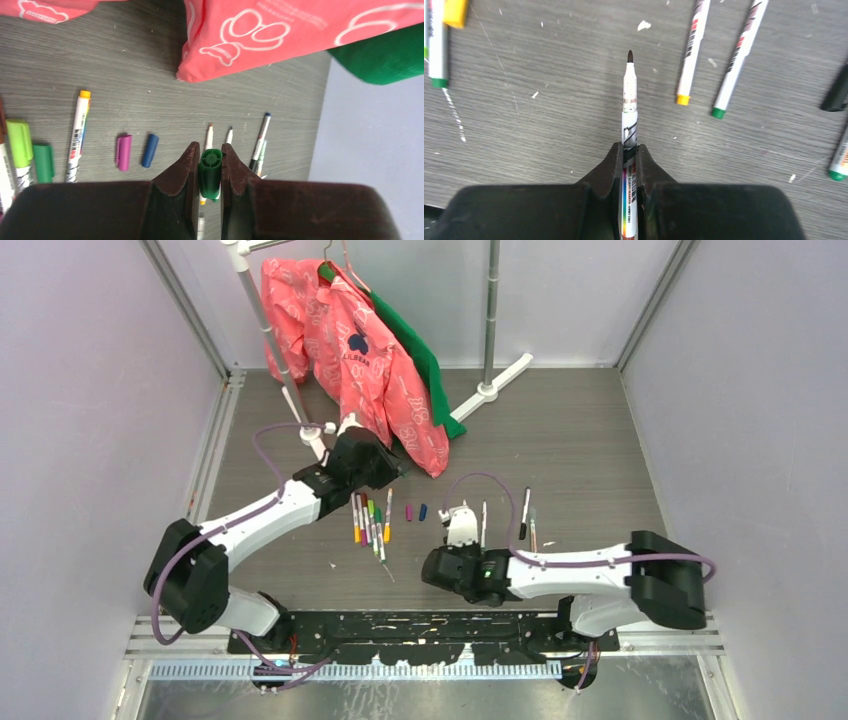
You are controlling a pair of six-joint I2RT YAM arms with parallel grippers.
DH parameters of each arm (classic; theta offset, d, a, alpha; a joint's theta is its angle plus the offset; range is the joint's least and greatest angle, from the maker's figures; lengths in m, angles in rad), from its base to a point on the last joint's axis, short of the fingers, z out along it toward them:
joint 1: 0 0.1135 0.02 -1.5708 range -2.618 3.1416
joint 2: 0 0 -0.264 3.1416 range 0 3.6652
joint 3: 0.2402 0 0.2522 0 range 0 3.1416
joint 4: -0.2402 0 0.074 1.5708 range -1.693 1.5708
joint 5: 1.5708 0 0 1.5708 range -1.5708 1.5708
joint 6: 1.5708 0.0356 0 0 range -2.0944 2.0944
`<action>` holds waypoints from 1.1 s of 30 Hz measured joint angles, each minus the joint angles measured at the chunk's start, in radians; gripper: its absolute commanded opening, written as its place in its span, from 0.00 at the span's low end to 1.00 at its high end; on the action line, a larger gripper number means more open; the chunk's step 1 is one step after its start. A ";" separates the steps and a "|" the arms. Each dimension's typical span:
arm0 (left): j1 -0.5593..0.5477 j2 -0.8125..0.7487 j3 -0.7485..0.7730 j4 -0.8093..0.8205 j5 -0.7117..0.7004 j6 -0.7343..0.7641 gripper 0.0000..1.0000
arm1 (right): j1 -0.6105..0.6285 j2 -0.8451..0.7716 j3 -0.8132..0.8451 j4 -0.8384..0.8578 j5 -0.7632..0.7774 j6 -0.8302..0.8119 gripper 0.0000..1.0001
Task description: Open the pen caps
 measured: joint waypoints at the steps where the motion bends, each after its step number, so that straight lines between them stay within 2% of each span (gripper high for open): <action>1: 0.000 0.003 0.000 -0.005 0.004 0.015 0.00 | 0.000 -0.027 0.000 -0.011 0.010 0.001 0.01; 6: -0.012 0.013 -0.011 -0.048 0.017 0.094 0.00 | -0.027 -0.139 0.010 -0.087 0.068 0.013 0.01; 9: -0.051 0.030 -0.011 -0.088 -0.003 0.143 0.04 | -0.101 -0.149 0.016 -0.112 0.077 0.014 0.01; 17: -0.151 0.123 -0.011 -0.155 -0.058 0.199 0.14 | -0.288 -0.128 0.016 -0.100 0.053 -0.028 0.01; 25: -0.158 0.192 -0.017 -0.162 -0.074 0.198 0.28 | -0.378 -0.030 0.016 -0.023 -0.013 -0.087 0.04; 30: -0.161 0.207 -0.032 -0.161 -0.080 0.195 0.35 | -0.399 0.020 0.017 0.019 -0.042 -0.111 0.15; 33: -0.162 0.210 -0.040 -0.161 -0.080 0.193 0.36 | -0.407 0.047 0.021 0.035 -0.054 -0.121 0.23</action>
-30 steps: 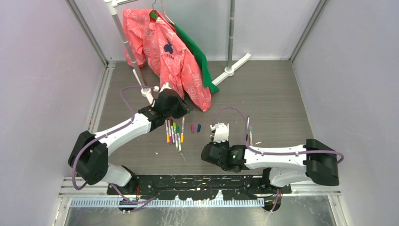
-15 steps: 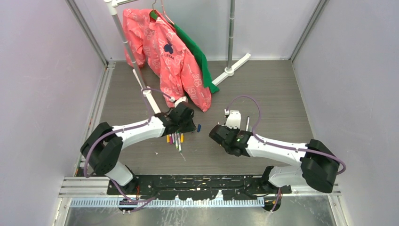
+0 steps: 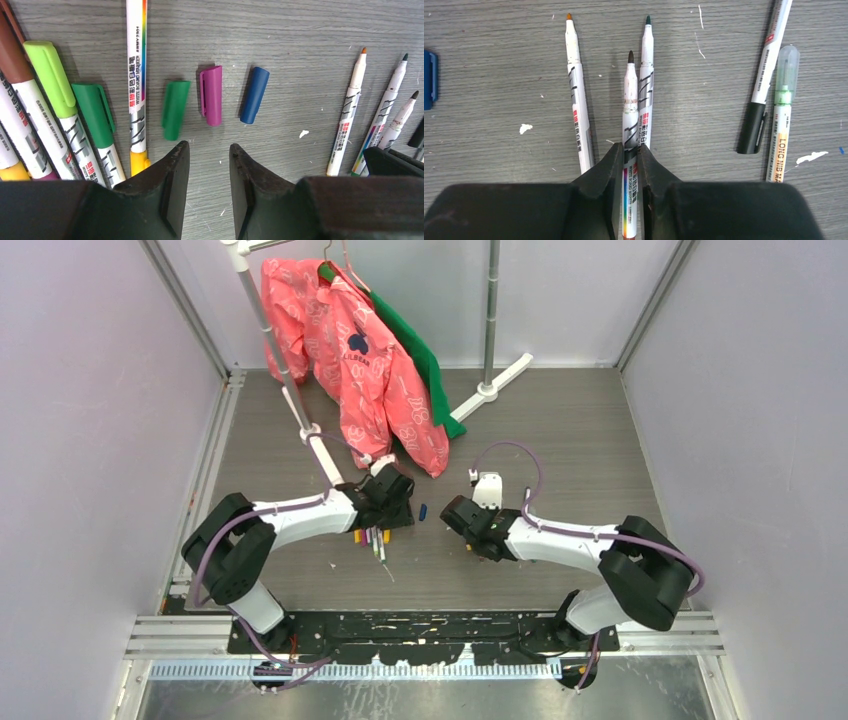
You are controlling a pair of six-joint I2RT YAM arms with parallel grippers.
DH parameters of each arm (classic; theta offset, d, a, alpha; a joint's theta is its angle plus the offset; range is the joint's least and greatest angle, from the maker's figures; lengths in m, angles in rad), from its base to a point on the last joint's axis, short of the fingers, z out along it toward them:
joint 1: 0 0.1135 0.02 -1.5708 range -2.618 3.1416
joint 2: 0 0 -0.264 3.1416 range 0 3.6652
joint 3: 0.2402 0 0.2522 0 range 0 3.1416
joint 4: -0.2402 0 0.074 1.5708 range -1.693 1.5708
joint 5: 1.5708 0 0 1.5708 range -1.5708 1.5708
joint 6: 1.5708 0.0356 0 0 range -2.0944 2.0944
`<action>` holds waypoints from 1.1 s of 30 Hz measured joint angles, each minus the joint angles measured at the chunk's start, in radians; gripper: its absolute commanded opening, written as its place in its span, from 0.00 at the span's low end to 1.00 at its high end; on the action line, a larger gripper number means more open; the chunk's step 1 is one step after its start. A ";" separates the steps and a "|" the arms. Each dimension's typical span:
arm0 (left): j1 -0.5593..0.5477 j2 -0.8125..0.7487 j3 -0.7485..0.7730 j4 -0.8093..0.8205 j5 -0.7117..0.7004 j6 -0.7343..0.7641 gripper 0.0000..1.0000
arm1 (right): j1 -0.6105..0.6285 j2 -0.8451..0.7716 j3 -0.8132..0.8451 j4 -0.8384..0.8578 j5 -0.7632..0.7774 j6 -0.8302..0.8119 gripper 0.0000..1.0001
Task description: Open the pen caps
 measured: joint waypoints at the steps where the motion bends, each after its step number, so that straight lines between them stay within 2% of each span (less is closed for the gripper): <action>1: 0.000 0.000 -0.002 0.000 0.000 -0.001 0.37 | -0.002 0.008 0.002 0.005 -0.003 -0.003 0.25; 7: -0.004 0.000 -0.008 0.000 -0.008 -0.004 0.41 | -0.004 0.021 0.009 0.021 -0.014 -0.017 0.37; 14: -0.006 -0.060 -0.008 -0.027 -0.028 -0.005 0.42 | -0.003 0.013 0.030 0.011 -0.009 -0.023 0.42; 19: -0.016 -0.155 -0.008 -0.049 -0.045 -0.004 0.43 | -0.013 -0.069 0.048 -0.043 0.037 -0.021 0.46; 25: -0.043 -0.207 -0.003 -0.069 -0.052 0.003 0.44 | -0.131 -0.126 0.067 -0.087 0.056 -0.021 0.46; 33: -0.059 -0.213 0.002 -0.087 -0.048 0.012 0.44 | -0.331 -0.080 0.088 -0.093 -0.002 -0.069 0.47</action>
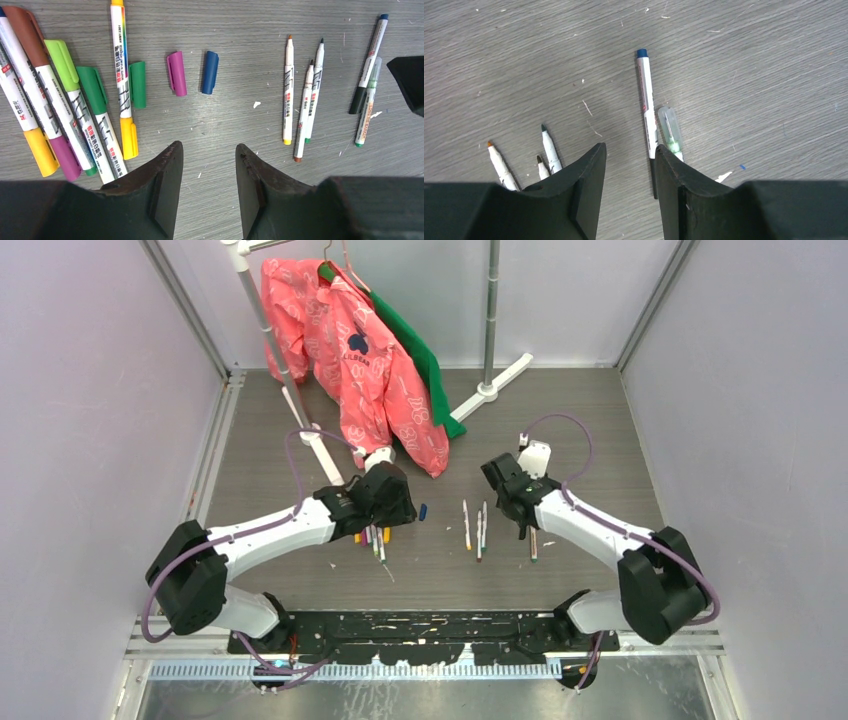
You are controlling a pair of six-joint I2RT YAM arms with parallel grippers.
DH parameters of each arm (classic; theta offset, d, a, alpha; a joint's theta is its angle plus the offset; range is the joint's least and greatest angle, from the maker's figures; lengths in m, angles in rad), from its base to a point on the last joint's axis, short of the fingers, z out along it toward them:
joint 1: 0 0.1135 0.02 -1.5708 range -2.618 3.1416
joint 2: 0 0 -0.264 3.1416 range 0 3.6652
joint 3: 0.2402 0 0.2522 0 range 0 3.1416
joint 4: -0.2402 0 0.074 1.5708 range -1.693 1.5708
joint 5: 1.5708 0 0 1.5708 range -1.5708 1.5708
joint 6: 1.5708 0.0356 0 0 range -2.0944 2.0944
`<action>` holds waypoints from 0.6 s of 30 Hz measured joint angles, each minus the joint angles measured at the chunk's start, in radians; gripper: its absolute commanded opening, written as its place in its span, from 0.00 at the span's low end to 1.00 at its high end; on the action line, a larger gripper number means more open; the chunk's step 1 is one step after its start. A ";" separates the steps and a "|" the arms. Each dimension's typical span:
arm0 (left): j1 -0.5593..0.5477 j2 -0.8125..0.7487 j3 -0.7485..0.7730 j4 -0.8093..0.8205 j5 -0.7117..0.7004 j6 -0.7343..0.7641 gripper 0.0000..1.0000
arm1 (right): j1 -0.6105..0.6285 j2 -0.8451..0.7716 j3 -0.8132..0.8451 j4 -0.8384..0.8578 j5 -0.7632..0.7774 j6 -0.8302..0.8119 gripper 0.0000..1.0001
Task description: Open the pen caps
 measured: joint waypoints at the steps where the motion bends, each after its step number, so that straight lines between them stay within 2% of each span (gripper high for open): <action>1: -0.002 0.000 0.000 0.000 0.001 0.002 0.44 | -0.018 0.011 0.006 0.002 -0.005 -0.004 0.47; 8: -0.001 -0.004 0.002 -0.005 0.008 0.017 0.44 | -0.131 0.124 0.082 0.027 -0.074 -0.055 0.47; 18: -0.002 -0.048 0.002 -0.008 0.008 0.017 0.44 | -0.238 0.236 0.092 0.074 -0.164 -0.090 0.47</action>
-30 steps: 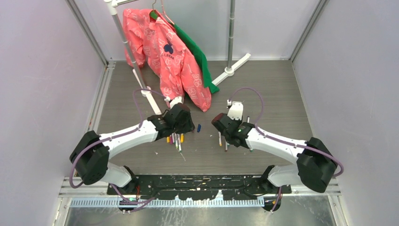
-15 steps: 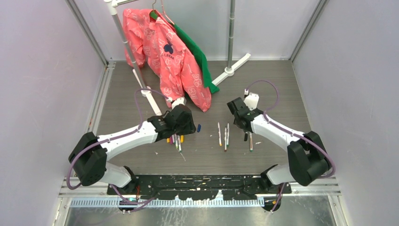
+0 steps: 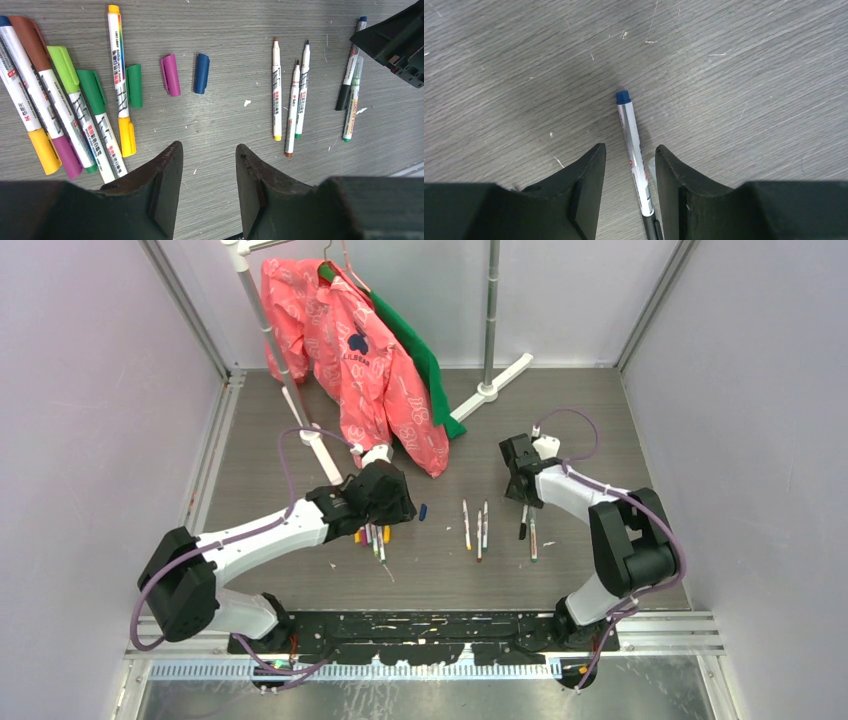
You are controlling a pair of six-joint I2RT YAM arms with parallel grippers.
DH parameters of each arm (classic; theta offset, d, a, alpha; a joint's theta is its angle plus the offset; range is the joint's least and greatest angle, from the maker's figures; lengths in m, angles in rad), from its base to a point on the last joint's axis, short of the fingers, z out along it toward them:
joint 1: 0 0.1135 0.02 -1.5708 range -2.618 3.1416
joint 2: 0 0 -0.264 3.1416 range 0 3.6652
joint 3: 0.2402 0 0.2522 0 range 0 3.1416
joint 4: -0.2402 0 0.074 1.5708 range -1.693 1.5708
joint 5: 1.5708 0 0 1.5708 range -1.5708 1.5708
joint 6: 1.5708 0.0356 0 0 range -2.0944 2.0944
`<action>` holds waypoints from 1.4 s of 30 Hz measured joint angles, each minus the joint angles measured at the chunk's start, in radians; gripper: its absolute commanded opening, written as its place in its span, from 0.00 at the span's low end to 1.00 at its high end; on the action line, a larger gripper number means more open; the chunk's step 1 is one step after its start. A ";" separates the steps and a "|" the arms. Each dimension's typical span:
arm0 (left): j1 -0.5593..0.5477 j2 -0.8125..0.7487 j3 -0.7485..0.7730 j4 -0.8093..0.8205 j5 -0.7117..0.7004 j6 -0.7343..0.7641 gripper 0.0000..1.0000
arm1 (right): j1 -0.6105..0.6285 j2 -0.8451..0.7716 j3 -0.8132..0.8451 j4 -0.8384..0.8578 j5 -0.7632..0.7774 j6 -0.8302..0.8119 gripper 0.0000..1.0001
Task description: Open the pen caps
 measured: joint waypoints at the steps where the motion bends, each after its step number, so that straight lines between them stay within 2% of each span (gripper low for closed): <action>1: 0.000 0.000 0.000 0.000 0.000 0.000 0.44 | -0.008 0.010 0.000 0.004 -0.010 -0.003 0.47; 6: 0.000 -0.001 0.000 -0.005 0.000 0.000 0.44 | -0.041 0.045 0.005 0.014 -0.051 -0.020 0.44; 10: 0.000 -0.003 0.000 -0.009 0.000 0.000 0.44 | -0.057 0.077 0.032 0.030 -0.072 -0.026 0.35; 15: 0.000 -0.021 0.000 -0.012 0.000 0.000 0.44 | -0.063 0.093 0.045 0.048 -0.092 -0.030 0.11; 18: -0.002 -0.040 -0.001 -0.013 0.000 0.000 0.45 | -0.063 0.095 0.045 0.054 -0.098 -0.030 0.01; 23: -0.002 -0.079 -0.027 0.004 0.015 0.000 0.48 | -0.062 0.075 0.028 0.073 -0.126 -0.029 0.01; 29: -0.003 -0.090 -0.111 0.119 0.124 0.010 0.49 | -0.002 -0.056 -0.012 0.054 -0.198 -0.026 0.01; 35: -0.022 -0.034 -0.137 0.286 0.271 0.029 0.49 | 0.085 -0.218 -0.009 0.061 -0.236 -0.009 0.01; 42: -0.052 0.055 -0.141 0.459 0.385 0.027 0.50 | 0.181 -0.262 -0.005 0.059 -0.240 0.032 0.01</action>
